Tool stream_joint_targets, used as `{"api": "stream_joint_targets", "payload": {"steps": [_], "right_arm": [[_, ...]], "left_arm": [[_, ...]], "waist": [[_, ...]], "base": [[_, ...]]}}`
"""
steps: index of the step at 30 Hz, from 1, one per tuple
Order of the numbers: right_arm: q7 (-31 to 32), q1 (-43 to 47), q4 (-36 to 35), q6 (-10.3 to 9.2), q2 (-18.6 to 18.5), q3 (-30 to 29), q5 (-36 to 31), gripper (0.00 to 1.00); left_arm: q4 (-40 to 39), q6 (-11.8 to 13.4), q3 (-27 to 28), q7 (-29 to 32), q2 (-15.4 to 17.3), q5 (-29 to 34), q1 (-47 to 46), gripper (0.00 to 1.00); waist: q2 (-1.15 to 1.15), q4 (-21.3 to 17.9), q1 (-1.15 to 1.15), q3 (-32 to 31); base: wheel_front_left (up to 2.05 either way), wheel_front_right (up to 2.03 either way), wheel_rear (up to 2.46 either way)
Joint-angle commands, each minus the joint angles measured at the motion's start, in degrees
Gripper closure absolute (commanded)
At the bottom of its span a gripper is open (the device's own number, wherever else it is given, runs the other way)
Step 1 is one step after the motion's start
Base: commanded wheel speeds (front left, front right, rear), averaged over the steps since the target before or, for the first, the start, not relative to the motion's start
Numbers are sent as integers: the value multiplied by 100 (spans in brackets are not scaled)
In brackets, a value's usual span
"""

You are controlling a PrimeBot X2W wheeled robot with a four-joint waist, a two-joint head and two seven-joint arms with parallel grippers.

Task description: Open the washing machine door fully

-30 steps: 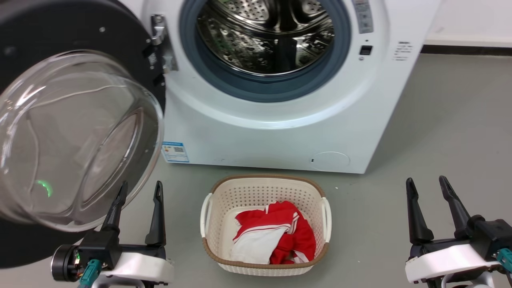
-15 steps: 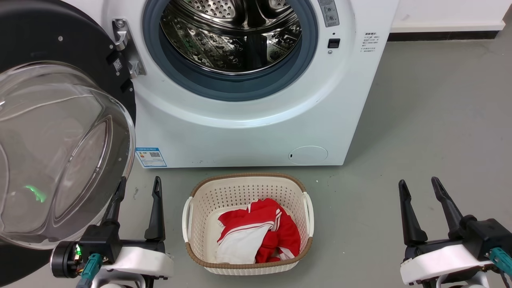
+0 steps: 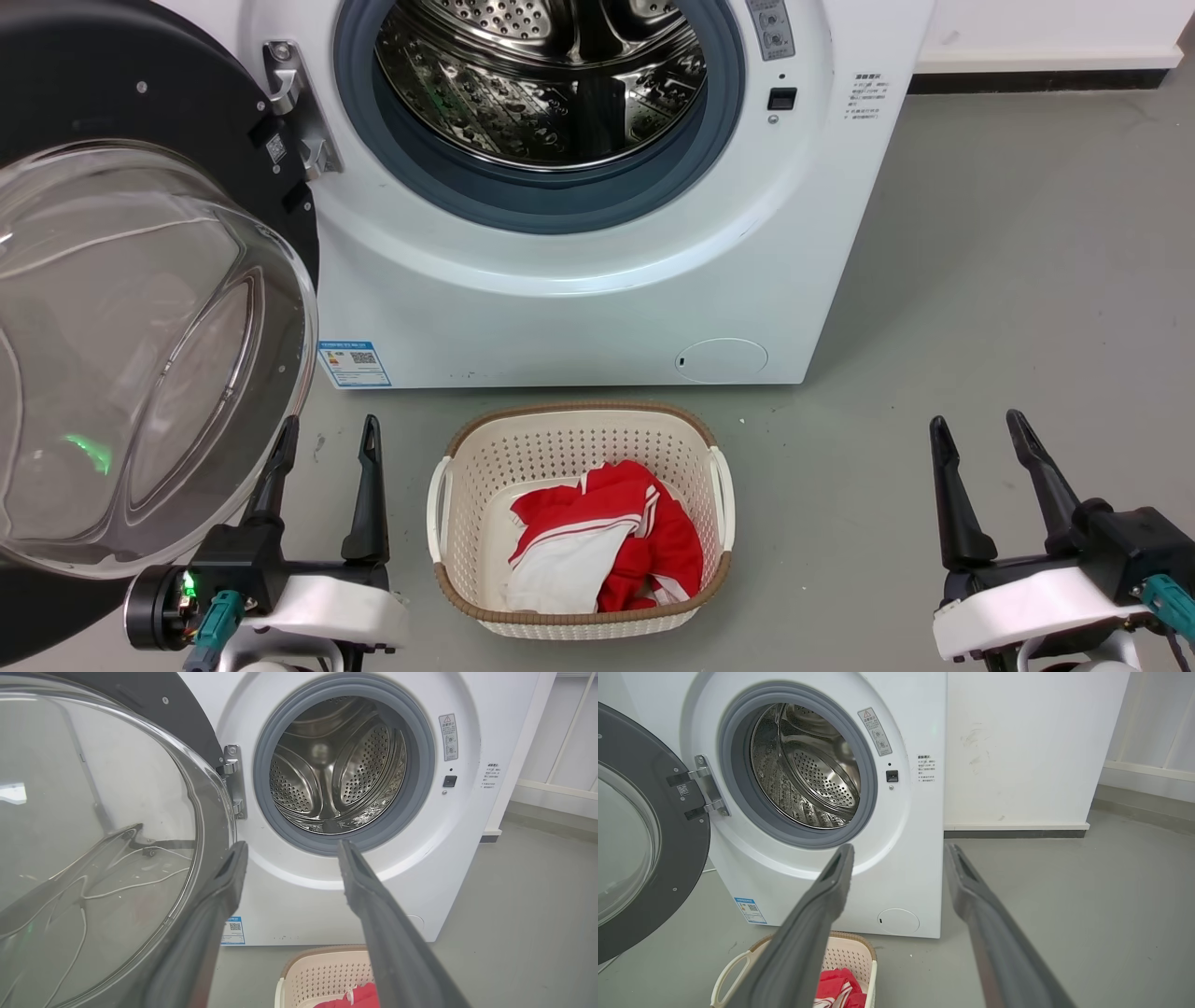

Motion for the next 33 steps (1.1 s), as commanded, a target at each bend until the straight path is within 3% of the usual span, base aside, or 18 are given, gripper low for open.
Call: {"api": "stream_joint_targets", "payload": {"steps": [1, 11, 12, 33], "right_arm": [[0, -91, 4, -4, 6, -2, 9, 0], [-29, -78, 17, -4, 6, 17, 51, 0], [-15, -17, 29, 0, 0, 11, 48, 100], [317, -200, 361, -1, -122, 24, 2432, 100]], "left_arm": [[13, -11, 25, -13, -24, 29, -49, 0], [-4, -56, 48, -13, -53, 32, 8, 0], [15, -54, 28, 0, -45, 29, 8, 100], [290, -217, 235, 579, -120, -2207, -130, 100]], "waist": [[0, 3, 0, 2], [0, 13, 0, 11], [0, 14, 0, 10], [0, 21, 0, -44]], "base": [[0, 0, 0], [0, 0, 0], [0, 0, 0], [0, 0, 0]]}}
